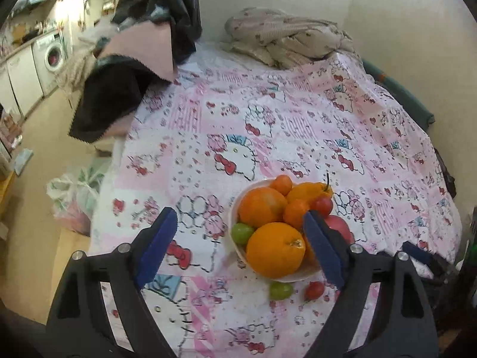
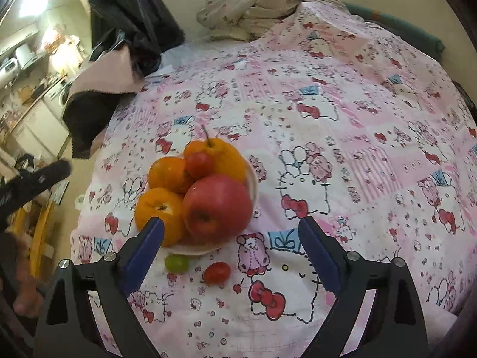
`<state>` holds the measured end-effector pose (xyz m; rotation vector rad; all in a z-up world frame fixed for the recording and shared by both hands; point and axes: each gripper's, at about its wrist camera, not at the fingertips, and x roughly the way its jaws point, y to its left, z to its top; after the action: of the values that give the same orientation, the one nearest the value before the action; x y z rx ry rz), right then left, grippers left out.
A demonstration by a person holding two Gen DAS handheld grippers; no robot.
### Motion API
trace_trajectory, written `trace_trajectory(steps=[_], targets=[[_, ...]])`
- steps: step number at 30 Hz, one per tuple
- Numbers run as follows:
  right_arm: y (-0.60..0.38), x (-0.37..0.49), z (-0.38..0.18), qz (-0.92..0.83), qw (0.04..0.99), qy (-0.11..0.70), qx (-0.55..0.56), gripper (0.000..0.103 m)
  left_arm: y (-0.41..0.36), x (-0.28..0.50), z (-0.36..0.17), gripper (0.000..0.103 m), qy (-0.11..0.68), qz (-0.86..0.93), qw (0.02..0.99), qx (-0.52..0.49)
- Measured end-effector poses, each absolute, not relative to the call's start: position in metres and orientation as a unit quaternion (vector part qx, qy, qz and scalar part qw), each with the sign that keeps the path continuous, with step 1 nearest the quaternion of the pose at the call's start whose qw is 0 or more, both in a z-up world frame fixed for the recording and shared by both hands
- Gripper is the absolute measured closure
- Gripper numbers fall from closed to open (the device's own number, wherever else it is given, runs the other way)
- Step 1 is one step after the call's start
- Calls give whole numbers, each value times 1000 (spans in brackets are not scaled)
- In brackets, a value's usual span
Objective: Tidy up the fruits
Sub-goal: 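Grasp the green lime beside the plate with the left tool while the right tool approaches a cherry tomato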
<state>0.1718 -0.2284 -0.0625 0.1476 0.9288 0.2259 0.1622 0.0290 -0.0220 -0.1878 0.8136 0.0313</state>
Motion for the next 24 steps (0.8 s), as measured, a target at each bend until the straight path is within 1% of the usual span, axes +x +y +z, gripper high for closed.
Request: trace_trajectory(steps=[2, 6, 9, 11, 14, 19, 23, 24], targets=[[-238, 167, -61, 100, 886, 442, 97, 9, 27, 159, -24, 19, 398, 23, 914, -74], [-257, 161, -54, 91, 887, 435, 124, 9, 26, 154, -28, 19, 398, 19, 914, -70], [-271, 156, -53, 79, 883, 441, 143, 9, 26, 153, -35, 19, 409, 16, 909, -82], [-279, 154, -58, 73, 873, 453, 164, 9, 24, 156, -44, 19, 433, 10, 896, -95], [-288, 153, -71, 66, 855, 482, 181, 9, 12, 162, -67, 19, 483, -13, 871, -91], [-295, 151, -77, 65, 845, 492, 198, 9, -25, 168, -127, 19, 578, -48, 813, -61], [-298, 152, -80, 57, 843, 494, 205, 9, -54, 174, -155, 21, 591, -70, 803, -16], [-297, 153, -81, 56, 843, 495, 203, 9, -61, 176, -161, 26, 594, -72, 801, 0]])
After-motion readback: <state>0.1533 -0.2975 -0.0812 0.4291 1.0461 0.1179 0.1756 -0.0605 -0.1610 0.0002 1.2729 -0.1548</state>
